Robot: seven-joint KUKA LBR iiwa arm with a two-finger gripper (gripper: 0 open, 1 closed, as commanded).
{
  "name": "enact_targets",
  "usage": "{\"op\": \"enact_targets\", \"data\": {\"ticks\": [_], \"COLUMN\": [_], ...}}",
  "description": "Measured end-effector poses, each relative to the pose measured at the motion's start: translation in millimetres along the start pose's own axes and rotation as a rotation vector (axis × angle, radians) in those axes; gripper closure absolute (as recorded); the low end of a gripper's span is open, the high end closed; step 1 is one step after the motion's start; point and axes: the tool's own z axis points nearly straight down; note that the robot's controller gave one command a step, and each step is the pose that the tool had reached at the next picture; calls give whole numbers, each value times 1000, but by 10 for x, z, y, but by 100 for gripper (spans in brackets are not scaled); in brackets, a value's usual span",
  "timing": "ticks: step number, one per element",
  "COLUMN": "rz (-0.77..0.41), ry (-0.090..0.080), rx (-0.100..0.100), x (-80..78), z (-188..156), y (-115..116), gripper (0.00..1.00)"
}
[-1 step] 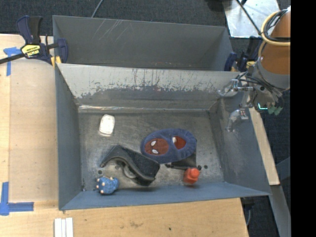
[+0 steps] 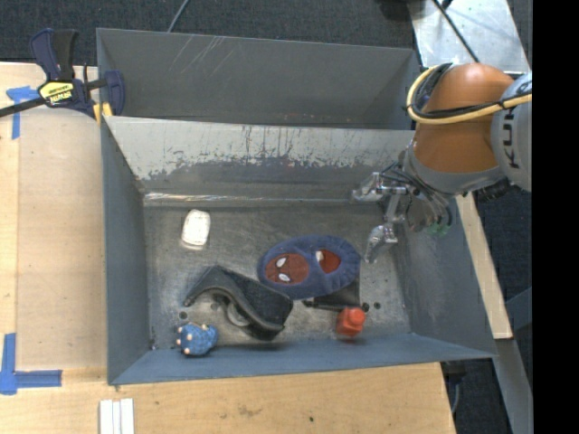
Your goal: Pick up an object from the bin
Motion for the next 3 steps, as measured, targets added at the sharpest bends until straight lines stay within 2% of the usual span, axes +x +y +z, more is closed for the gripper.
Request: {"op": "enact_targets", "data": {"ticks": [1, 2, 3], "rz": [-149, -144, -220], "ry": [-17, -16, -17], "rx": [18, 13, 5], "x": [191, 186, 164], "z": [520, 495, -773], "y": [615, 619, 725], "gripper": [0, 100, 100]}}
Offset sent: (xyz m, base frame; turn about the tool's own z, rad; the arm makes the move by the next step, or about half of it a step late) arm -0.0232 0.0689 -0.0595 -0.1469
